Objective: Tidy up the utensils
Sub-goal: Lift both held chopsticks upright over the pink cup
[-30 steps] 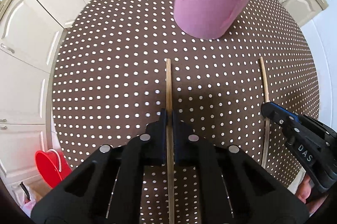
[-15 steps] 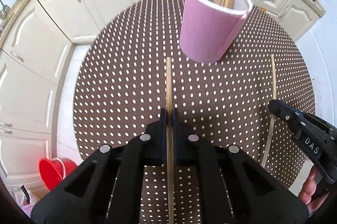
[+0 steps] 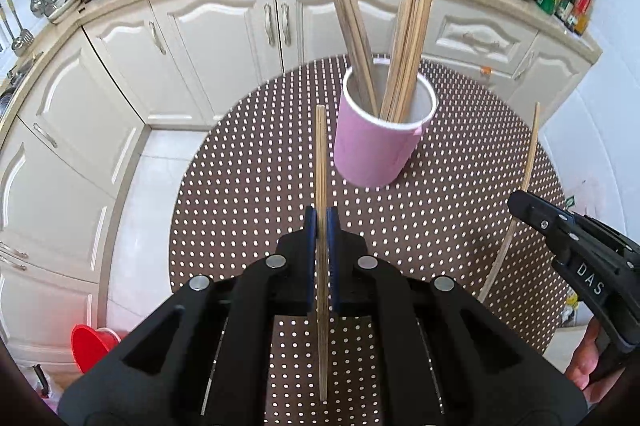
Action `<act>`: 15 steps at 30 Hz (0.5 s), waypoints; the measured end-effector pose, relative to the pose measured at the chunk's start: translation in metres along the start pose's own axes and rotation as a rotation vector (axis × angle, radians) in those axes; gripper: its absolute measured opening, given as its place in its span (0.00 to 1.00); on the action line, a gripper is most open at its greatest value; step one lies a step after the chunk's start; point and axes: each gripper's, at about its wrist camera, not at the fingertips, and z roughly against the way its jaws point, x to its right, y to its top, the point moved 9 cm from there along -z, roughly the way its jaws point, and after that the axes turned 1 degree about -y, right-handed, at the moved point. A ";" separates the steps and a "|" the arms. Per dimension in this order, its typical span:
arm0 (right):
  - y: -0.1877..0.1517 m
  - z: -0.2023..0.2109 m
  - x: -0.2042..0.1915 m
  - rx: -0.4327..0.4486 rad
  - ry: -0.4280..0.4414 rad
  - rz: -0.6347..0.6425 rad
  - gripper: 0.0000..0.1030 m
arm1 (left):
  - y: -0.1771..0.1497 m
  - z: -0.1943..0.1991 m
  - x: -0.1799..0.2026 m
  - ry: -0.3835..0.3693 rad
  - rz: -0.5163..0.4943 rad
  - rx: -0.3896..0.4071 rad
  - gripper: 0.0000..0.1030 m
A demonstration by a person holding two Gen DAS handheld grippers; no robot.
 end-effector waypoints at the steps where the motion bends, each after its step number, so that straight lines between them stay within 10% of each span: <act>1: 0.002 0.002 -0.001 0.009 0.000 0.003 0.05 | 0.003 -0.001 -0.002 0.000 0.001 0.008 0.06; 15: 0.031 0.027 -0.006 0.103 0.007 0.037 0.05 | 0.035 0.044 0.004 0.006 -0.014 0.151 0.06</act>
